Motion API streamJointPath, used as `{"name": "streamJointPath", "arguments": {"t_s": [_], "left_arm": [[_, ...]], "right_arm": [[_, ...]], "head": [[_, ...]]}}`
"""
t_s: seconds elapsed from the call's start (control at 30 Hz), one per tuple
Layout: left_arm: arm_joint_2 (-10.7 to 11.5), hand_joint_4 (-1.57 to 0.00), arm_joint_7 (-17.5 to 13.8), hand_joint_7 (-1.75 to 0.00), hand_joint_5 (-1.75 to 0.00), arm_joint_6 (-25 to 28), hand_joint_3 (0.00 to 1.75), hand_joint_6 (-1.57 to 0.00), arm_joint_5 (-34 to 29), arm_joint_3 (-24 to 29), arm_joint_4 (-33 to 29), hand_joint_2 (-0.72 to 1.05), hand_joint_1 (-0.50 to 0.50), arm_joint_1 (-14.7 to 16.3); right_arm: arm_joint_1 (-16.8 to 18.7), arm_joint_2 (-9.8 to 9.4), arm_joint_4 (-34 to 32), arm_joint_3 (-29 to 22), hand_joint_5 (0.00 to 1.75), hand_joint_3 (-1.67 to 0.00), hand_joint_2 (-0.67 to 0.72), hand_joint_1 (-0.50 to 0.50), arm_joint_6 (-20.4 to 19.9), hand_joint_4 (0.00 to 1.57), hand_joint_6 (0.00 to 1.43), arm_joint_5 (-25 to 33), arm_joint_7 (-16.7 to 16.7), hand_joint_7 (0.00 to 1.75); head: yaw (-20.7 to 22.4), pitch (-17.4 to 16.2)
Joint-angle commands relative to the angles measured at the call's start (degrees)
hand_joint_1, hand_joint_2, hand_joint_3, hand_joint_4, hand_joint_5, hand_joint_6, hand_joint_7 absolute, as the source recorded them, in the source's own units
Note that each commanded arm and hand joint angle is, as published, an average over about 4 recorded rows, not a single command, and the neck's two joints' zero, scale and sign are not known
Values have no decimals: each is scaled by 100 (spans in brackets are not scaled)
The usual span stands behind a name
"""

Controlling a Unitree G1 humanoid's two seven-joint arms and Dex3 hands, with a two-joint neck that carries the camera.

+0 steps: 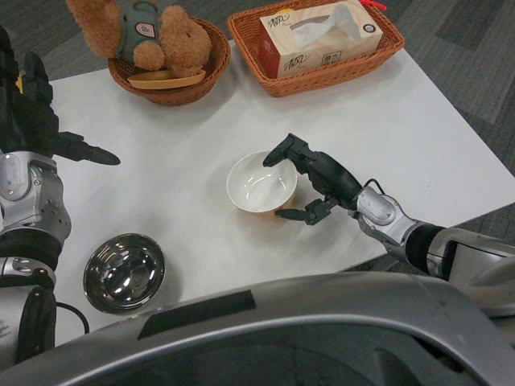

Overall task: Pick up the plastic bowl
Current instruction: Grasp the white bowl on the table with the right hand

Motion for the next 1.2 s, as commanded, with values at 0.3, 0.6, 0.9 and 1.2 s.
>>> {"name": "streamJointPath", "arguments": {"t_s": [0.3, 0.6, 0.9, 1.2], "left_arm": [[20, 0, -6, 0, 0, 29, 0, 0, -57, 9, -57, -50, -50, 100], [-94, 0, 11, 0, 0, -55, 0, 0, -66, 51, -355, -55, -50, 214], [-261, 0, 27, 0, 0, -200, 0, 0, -75, 101, -724, -46, -50, 489], [-330, 0, 55, 0, 0, -331, 0, 0, -81, 128, -850, -46, -50, 636]], "right_arm": [[26, 123, -578, -894, 175, -135, -54, -42, -212, 29, 0, 179, -19, 147], [-26, 20, -1338, -1787, 175, -143, -57, -42, -100, 36, 0, -67, -37, 154], [-393, -274, -1547, -2046, 175, -143, -54, -42, -82, 40, 0, 1, -171, 154], [-536, -373, -1534, -2002, 175, -151, -57, -42, -80, 49, 0, 32, -263, 154]], "head": [[3, 586], [-69, 1998], [143, 3295], [169, 3642]]}}
